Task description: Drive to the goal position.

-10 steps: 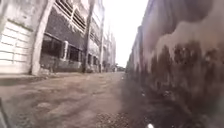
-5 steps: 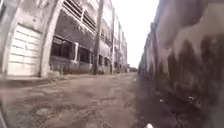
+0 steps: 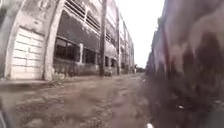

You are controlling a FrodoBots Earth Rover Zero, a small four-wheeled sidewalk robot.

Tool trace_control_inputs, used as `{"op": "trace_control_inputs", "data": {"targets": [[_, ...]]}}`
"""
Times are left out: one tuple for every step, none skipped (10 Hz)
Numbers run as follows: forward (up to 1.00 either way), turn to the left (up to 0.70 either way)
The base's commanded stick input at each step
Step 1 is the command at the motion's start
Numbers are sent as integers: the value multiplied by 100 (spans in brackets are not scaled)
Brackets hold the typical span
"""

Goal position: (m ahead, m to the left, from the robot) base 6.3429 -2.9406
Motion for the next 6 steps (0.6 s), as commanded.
{"op": "trace_control_inputs", "data": {"targets": [[70, -1], [70, 0], [70, 0], [70, -14], [70, -28], [70, -22]]}}
